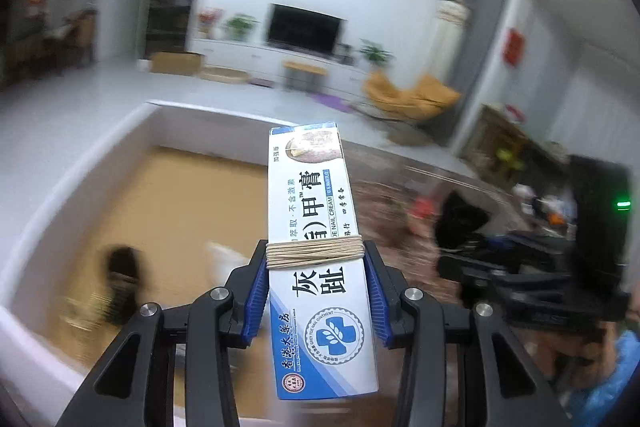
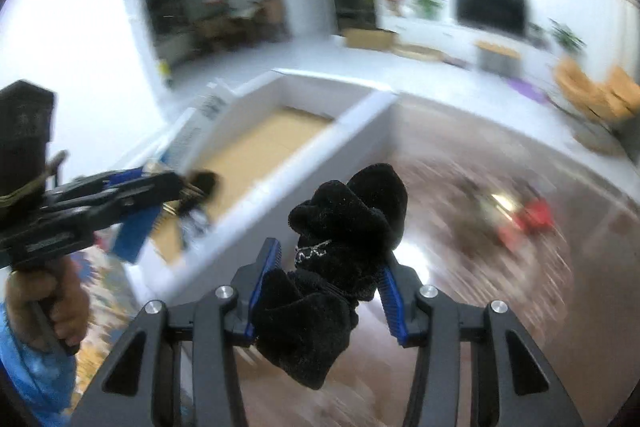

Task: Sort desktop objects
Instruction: 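Carry the box and cloth into the bin and open both tools, then withdraw both tools from the bin back over the table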

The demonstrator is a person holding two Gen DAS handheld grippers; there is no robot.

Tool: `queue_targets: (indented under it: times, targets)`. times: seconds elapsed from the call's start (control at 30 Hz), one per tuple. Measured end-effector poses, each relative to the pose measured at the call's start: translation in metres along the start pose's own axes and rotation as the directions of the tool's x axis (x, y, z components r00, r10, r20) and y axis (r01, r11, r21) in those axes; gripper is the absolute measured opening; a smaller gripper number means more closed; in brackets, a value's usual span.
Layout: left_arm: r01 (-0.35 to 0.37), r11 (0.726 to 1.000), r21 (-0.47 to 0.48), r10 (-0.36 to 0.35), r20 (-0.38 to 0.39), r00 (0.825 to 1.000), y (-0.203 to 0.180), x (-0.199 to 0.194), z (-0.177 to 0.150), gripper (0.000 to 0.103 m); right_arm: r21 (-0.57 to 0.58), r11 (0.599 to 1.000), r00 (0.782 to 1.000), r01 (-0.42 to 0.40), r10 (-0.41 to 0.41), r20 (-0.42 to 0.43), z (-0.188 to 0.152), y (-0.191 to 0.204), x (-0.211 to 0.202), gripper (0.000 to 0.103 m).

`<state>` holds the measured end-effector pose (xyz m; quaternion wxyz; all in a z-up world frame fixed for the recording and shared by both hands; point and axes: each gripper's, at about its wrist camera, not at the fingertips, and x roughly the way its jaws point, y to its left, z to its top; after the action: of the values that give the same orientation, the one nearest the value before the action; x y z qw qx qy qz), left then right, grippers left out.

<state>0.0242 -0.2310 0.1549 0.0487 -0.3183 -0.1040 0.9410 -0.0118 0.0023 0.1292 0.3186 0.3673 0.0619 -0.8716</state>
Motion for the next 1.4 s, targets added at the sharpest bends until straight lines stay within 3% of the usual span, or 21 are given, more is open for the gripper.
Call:
queue_targets:
  times: [0.07, 0.2, 0.27, 0.33, 0.37, 0.4, 0.43, 0.47, 0.53, 0.6, 0.73, 0.77, 0.87, 0.93, 0.97, 1.03, 1.13, 1.27, 1.33, 1.37, 1.4]
  targets:
    - [-0.107, 0.994, -0.005, 0.107, -0.021, 0.994, 0.040, 0.003, 0.012, 0.044, -0.037, 0.997, 0.998, -0.065, 0.065, 0.010, 0.026, 0.033, 0.019, 0.048]
    - [-0.223, 0.974, -0.046, 0.215, -0.137, 0.967, 0.106, 0.027, 0.014, 0.044, -0.083, 0.987, 0.990, -0.140, 0.137, -0.035, 0.056, 0.083, 0.073, 0.048]
    - [-0.258, 0.964, -0.061, 0.240, -0.211, 0.948, 0.133, 0.046, 0.008, 0.044, -0.086, 0.985, 0.986, -0.147, 0.140, -0.086, 0.063, 0.100, 0.114, 0.048]
    - [-0.298, 0.953, -0.051, 0.270, -0.295, 0.917, 0.147, 0.064, 0.001, 0.045, -0.056, 0.985, 0.978, -0.165, 0.156, -0.137, 0.065, 0.106, 0.147, 0.050]
    - [-0.353, 0.935, -0.032, 0.325, -0.323, 0.889, 0.153, 0.073, -0.003, 0.045, -0.028, 0.987, 0.977, -0.157, 0.151, -0.154, 0.065, 0.108, 0.161, 0.056]
    - [-0.387, 0.922, -0.020, 0.361, -0.324, 0.875, 0.156, 0.076, -0.005, 0.053, -0.007, 0.988, 0.974, -0.154, 0.151, -0.170, 0.066, 0.108, 0.169, 0.063]
    - [-0.423, 0.906, -0.015, 0.397, -0.319, 0.861, 0.159, 0.079, -0.007, 0.060, 0.030, 0.986, 0.965, -0.163, 0.166, -0.201, 0.065, 0.109, 0.181, 0.076]
    - [-0.436, 0.900, -0.029, 0.406, -0.311, 0.859, 0.161, 0.079, -0.008, 0.074, 0.072, 0.980, 0.957, -0.183, 0.195, -0.216, 0.064, 0.108, 0.188, 0.082]
    - [-0.438, 0.895, -0.078, 0.404, -0.274, 0.873, 0.166, 0.072, -0.010, 0.084, 0.107, 0.970, 0.955, -0.218, 0.235, -0.181, 0.064, 0.104, 0.185, 0.083]
    - [-0.428, 0.896, -0.118, 0.394, -0.230, 0.890, 0.157, 0.065, -0.011, 0.084, 0.086, 0.971, 0.961, -0.224, 0.235, -0.146, 0.064, 0.096, 0.172, 0.088]
    - [-0.366, 0.923, -0.117, 0.355, -0.110, 0.928, 0.119, 0.041, -0.001, 0.084, -0.002, 0.988, 0.988, -0.152, 0.152, -0.032, 0.053, 0.056, 0.125, 0.097]
    - [-0.334, 0.937, -0.104, 0.327, -0.077, 0.942, 0.105, 0.035, 0.002, 0.085, -0.017, 0.996, 0.996, -0.090, 0.090, 0.012, 0.037, 0.035, 0.104, 0.103]
    - [-0.222, 0.974, -0.049, 0.222, -0.010, 0.975, 0.046, 0.012, 0.002, 0.092, -0.025, 0.997, 0.996, 0.073, -0.072, 0.059, -0.011, -0.020, 0.069, 0.103]
    - [-0.118, 0.993, 0.020, 0.118, 0.015, 0.993, -0.007, 0.011, 0.001, 0.098, -0.023, 0.980, 0.980, 0.197, -0.197, 0.027, -0.050, -0.053, 0.053, 0.103]
    - [-0.062, 0.996, 0.071, 0.061, 0.019, 0.998, -0.040, 0.016, -0.003, 0.103, -0.027, 0.961, 0.961, 0.277, -0.277, -0.009, -0.076, -0.077, 0.050, 0.103]
    - [0.001, 0.990, 0.139, 0.000, -0.002, 1.000, -0.087, 0.022, -0.014, 0.103, -0.010, 0.914, 0.908, 0.405, -0.403, -0.111, -0.120, -0.121, 0.045, 0.103]
    - [0.068, 0.972, 0.226, -0.044, -0.109, 0.993, -0.146, 0.062, -0.054, 0.103, 0.070, 0.863, 0.857, 0.501, -0.483, -0.177, -0.165, -0.171, 0.023, 0.103]
    - [0.092, 0.959, 0.267, -0.017, -0.270, 0.963, -0.196, 0.165, -0.103, 0.103, 0.209, 0.792, 0.816, 0.573, -0.529, -0.234, -0.187, -0.224, 0.010, 0.103]
    - [0.066, 0.951, 0.303, 0.028, -0.297, 0.954, -0.207, 0.201, -0.116, 0.103, 0.302, 0.781, 0.837, 0.546, -0.493, -0.237, -0.198, -0.245, -0.003, 0.103]
    - [0.062, 0.947, 0.315, 0.038, -0.302, 0.953, -0.223, 0.206, -0.123, 0.103, 0.334, 0.745, 0.816, 0.577, -0.516, -0.259, -0.199, -0.256, -0.004, 0.103]
    - [0.062, 0.940, 0.335, 0.048, -0.310, 0.949, -0.234, 0.218, -0.125, 0.103, 0.356, 0.740, 0.821, 0.570, -0.506, -0.263, -0.199, -0.263, -0.002, 0.103]
